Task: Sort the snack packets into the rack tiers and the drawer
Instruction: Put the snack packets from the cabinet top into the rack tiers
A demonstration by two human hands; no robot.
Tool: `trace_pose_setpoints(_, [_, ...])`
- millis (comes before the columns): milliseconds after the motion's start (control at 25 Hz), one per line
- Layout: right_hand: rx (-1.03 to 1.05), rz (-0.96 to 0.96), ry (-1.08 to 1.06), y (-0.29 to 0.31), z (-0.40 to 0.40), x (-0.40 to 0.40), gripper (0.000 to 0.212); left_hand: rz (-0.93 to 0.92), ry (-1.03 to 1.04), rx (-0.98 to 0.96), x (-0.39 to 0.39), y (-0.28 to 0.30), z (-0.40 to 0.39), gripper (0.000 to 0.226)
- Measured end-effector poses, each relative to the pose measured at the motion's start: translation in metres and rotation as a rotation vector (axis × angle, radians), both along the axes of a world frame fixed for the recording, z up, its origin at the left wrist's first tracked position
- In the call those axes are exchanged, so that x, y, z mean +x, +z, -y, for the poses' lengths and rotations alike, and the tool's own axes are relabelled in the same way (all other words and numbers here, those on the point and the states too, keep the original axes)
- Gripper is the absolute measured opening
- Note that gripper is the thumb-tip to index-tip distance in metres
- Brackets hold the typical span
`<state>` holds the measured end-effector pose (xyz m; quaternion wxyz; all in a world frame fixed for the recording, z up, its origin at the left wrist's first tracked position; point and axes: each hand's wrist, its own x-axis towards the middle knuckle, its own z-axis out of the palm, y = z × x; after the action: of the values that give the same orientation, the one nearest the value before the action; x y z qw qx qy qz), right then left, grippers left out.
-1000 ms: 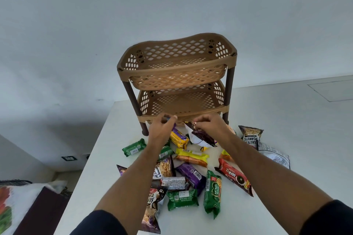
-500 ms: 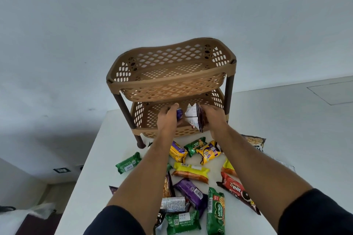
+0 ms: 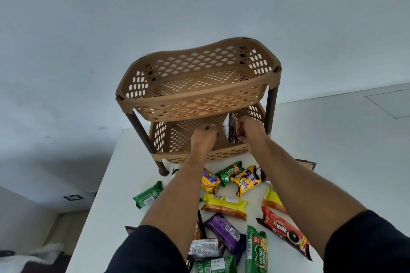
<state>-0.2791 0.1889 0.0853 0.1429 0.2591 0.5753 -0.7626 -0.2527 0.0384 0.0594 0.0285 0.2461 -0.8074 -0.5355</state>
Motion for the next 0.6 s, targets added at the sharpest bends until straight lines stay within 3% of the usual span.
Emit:
trace_pose_setpoints(200, [-0.046,-0.045,0.010,0.010,-0.008,0.005,0.027,-0.021,-0.078,-0.155,0.006,0.007,-0.005,0.042])
trace_pose_setpoints(320, [0.009,-0.185,0.095,0.008,-0.014,0.017,0.028,-0.113,-0.085,-0.200,0.022,0.013,-0.011,0.034])
trace_pose_setpoints(480, [0.196,-0.441,0.266,-0.001,-0.028,0.045,0.017,-0.362,-0.092,-0.498,0.057,0.013,-0.020,0.019])
trace_pose_setpoints(600, [0.386,-0.611,0.402,-0.011,-0.043,0.063,0.014,-0.407,-0.253,-0.741,0.086,-0.001,-0.024,0.018])
